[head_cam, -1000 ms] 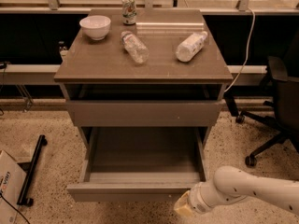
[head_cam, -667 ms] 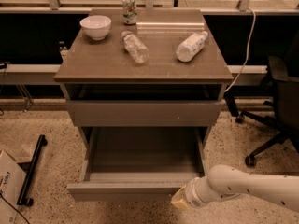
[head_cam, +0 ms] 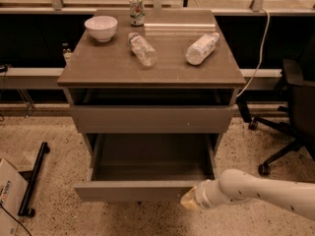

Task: Close middle drawer

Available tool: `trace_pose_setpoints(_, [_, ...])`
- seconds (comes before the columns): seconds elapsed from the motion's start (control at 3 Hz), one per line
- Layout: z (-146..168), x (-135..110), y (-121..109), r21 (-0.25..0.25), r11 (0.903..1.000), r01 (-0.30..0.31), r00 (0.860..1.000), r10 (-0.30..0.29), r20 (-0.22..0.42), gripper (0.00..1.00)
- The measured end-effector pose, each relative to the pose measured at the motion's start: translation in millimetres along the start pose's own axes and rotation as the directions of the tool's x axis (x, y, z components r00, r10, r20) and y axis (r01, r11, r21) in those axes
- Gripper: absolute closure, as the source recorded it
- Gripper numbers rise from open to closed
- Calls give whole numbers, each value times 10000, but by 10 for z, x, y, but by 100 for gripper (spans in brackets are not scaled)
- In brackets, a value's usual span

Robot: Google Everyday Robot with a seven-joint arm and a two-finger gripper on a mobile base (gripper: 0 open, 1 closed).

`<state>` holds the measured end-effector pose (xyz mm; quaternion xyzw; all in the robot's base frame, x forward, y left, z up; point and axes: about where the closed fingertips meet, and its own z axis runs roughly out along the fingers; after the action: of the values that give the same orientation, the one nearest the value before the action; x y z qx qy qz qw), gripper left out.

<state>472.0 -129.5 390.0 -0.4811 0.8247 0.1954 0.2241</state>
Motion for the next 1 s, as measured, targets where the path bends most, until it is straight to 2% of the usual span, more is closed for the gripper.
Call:
trace_pose_setpoints(0.33, [6,3,-11,48,10000,-5,10000,5,33,100])
trace_pose_setpoints(0.67, [41,-87,-359,464,9988,134,9997,-143,204,100])
trace_pose_setpoints(1.0, [73,-187,-741,855,9961,229,9990,-260,354,86])
